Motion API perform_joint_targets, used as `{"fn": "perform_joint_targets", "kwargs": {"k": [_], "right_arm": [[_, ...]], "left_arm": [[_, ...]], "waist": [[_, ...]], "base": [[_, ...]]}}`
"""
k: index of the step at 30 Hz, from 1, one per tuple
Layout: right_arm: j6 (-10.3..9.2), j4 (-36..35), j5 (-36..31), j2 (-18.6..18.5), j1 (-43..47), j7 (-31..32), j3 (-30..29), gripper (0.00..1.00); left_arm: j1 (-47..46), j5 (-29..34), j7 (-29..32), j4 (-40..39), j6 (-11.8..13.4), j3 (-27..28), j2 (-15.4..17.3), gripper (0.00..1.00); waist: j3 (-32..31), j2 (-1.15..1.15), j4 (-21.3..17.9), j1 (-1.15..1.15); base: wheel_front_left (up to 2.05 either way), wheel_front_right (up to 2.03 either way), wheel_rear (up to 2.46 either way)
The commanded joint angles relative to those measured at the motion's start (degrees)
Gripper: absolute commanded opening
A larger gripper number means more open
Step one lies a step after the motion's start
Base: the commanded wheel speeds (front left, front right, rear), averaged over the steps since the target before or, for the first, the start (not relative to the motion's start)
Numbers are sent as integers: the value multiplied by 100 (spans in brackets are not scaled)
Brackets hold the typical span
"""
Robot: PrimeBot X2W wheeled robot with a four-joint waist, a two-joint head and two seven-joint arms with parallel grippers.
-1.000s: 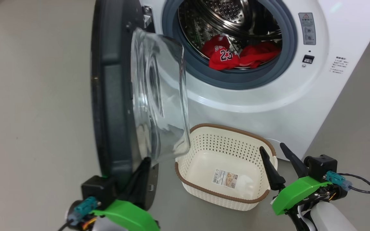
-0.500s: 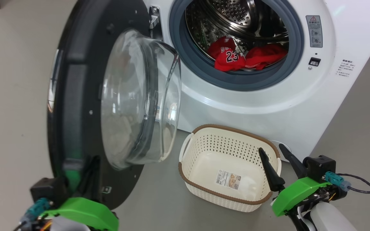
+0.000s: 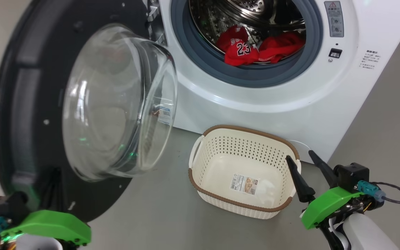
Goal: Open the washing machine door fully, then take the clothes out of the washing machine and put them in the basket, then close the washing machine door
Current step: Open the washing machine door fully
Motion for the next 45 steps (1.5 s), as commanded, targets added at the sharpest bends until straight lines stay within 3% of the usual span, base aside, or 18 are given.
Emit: {"fn": "perform_joint_targets", "kwargs": {"k": [1,13,31,45], "right_arm": [[37,-118,-52,-28,-179,-38,146,100],[37,-137,14,-166,-238,-38,271,100],[37,-157,32,-318,-403,-38,509,100],[37,-112,48,-416,-472,-38,622,100]], "left_arm": [[-276,-66,-114,-36,89,396,202,0],[-604,-328,-375,520,5,797,367,0],[-1331,-663,-939,2046,-521,1145,731,0],[-1843,-937,-1252,2968,-610,1429,811,0]], "waist": [[46,0,-28,0],[241,0,-59,0],[409,0,-95,0],[513,0,-188,0]], "base": [[0,0,0],[0,0,0],[0,0,0],[0,0,0]]}}
